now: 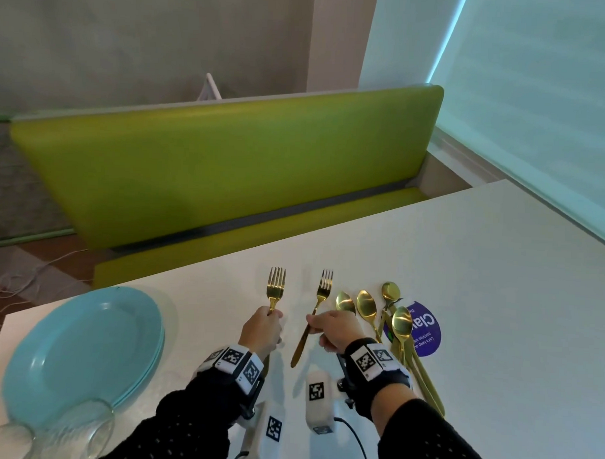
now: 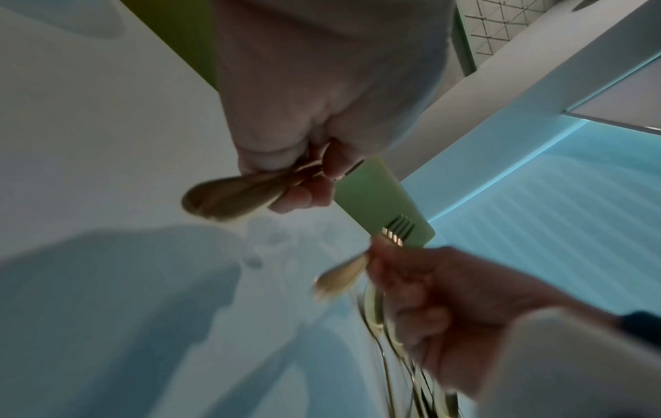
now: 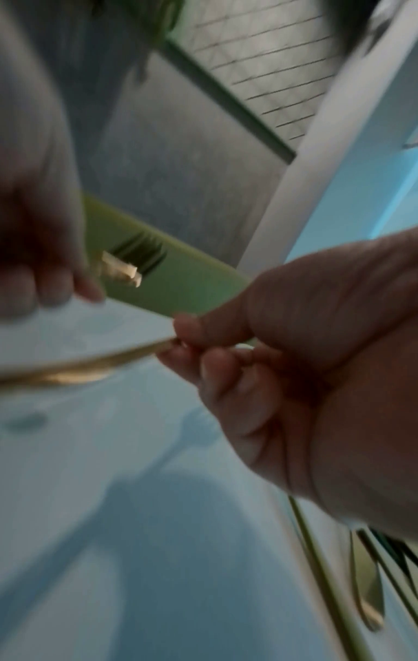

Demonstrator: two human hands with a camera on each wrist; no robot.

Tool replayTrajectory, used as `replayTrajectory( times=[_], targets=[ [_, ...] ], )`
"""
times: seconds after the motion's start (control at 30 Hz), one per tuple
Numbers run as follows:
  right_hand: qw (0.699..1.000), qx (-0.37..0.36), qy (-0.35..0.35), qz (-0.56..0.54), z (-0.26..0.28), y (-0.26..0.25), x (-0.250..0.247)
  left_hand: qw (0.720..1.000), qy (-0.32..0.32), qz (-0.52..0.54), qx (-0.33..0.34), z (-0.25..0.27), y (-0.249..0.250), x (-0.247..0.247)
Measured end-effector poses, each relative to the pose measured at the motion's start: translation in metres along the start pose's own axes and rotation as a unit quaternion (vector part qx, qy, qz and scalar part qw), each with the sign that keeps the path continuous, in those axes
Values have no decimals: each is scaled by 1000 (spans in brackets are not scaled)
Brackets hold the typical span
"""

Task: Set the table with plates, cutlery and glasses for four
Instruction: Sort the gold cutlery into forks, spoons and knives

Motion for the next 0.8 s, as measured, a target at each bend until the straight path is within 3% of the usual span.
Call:
replayTrajectory(
  times=[0.07,0.17,0.3,0.6,0.8],
  targets=[
    [997,-24,-38,-61,14,-9,0,1000,-26,1,2,7,4,10],
    [996,-50,-60,-33,30,-12,-2,998,-52,27,0,17,7,26],
    [997,-53,-53,-8,39,-6,-4,996,-76,48,13,26,12,45],
    [995,-58,7,77,47,6,-18,992,-121,-15,35,52,16,65],
    [995,-53,-17,78,55,15,-28,992,-125,-3,28,59,8,73]
  ],
)
Point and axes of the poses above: each hand's wrist, its own z-axis away from the middle knuckle, its own x-axis out of the palm, y = z × x, the point moved 9 cm from there along -z, towards the middle knuckle, and after that the axes turned 12 degrees about y, right-handed, at the moved point
